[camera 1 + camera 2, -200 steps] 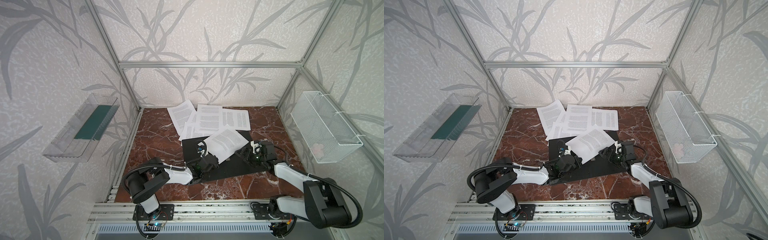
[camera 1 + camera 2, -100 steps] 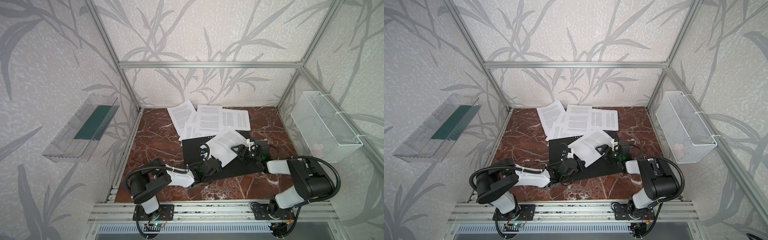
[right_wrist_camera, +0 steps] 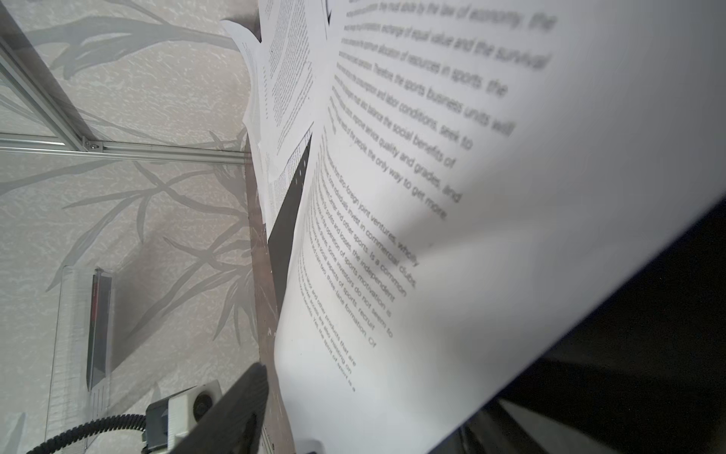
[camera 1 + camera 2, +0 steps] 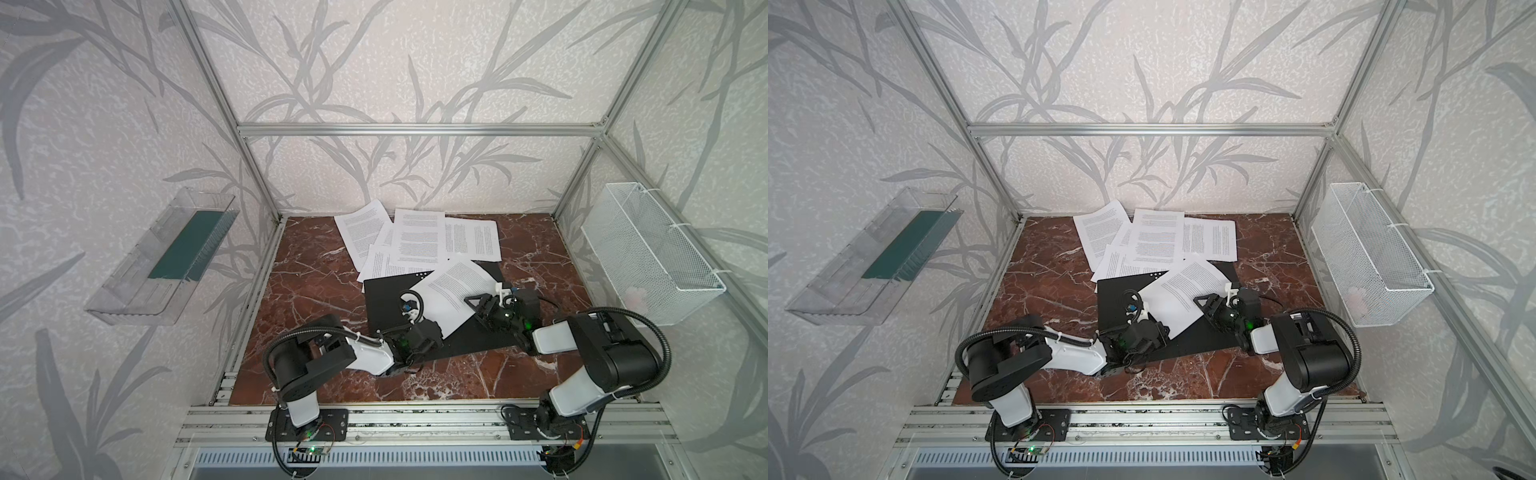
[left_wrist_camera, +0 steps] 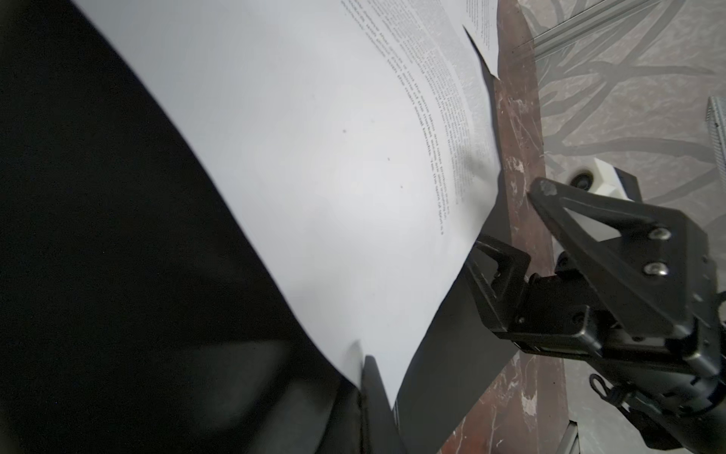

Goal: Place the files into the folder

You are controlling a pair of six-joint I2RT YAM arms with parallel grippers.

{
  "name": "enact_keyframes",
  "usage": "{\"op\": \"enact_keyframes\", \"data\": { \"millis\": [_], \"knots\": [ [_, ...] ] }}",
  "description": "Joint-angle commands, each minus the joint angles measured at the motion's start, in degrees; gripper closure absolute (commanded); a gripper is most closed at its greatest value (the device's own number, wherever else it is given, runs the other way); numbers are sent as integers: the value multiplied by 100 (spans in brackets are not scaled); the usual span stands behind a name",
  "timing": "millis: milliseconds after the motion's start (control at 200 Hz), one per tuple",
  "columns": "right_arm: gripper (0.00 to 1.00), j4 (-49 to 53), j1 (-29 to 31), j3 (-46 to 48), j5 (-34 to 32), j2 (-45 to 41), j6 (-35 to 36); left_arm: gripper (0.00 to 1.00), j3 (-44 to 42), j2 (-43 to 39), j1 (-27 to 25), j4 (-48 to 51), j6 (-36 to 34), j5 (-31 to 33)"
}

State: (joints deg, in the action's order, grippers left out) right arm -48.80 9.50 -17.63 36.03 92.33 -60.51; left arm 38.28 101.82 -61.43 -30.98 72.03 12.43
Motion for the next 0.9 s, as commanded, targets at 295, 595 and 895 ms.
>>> {"op": "enact_keyframes", "data": {
  "millis": [295,595,895],
  "knots": [
    [39,-1929,18,359,40,726,-690,100,252,219,-26,118,74,152],
    [48,-3173,17,552,-86,1332,-982,100,282,251,-27,66,101,45],
    [45,-3180,17,487,-413,1366,-812,100,302,342,-23,-24,153,-64]
  ]
}}
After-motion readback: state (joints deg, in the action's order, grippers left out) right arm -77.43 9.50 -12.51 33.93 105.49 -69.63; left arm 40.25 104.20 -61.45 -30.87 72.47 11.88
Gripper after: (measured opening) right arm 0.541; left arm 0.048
